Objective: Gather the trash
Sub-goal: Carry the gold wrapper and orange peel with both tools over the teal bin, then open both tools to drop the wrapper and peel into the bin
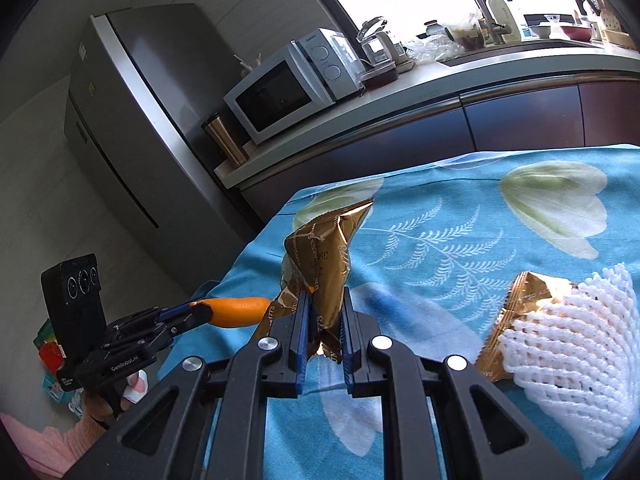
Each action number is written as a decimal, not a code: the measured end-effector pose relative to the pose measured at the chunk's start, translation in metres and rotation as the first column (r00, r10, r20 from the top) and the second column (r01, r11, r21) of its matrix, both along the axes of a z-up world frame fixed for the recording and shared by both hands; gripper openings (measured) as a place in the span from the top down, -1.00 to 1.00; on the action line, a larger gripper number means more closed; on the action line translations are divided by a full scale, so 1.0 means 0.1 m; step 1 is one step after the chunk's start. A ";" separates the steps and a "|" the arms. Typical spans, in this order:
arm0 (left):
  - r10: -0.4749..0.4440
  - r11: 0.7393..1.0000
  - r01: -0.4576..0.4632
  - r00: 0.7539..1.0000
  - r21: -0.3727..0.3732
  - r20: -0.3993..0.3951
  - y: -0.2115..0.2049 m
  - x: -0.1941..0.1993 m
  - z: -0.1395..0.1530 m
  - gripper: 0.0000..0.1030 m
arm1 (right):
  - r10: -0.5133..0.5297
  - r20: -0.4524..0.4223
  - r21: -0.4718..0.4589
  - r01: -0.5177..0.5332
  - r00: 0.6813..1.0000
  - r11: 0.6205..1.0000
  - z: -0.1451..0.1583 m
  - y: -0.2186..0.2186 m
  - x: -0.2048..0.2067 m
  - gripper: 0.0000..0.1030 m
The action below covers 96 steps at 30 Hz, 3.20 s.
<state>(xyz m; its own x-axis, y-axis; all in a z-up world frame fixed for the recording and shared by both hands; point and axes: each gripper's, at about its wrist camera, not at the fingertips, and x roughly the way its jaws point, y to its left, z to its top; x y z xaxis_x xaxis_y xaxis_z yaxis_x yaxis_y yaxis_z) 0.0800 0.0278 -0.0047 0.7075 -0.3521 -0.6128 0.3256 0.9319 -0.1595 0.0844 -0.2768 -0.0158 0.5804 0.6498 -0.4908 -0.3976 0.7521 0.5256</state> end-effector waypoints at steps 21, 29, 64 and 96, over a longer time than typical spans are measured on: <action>0.125 0.992 -0.124 0.992 -0.035 0.026 0.72 -0.48 0.13 0.67 | 0.154 0.001 -0.020 -0.154 0.988 0.988 0.03 0.76 -0.13 0.75; 0.190 0.981 -0.188 0.981 -0.043 0.028 1.01 -0.55 0.17 0.67 | 0.218 -0.004 -0.030 -0.218 0.976 0.975 0.02 1.07 -0.08 0.75; 0.523 0.851 -0.525 0.850 -0.011 -0.065 2.56 -0.46 -0.33 0.67 | 0.496 -0.102 -0.182 -0.507 0.862 0.843 -0.11 3.05 0.31 0.73; 0.603 0.785 -0.619 0.772 -0.019 -0.201 2.96 -0.11 -1.02 0.62 | 0.508 -0.206 -0.213 -0.545 0.836 0.811 -0.37 3.69 0.40 0.44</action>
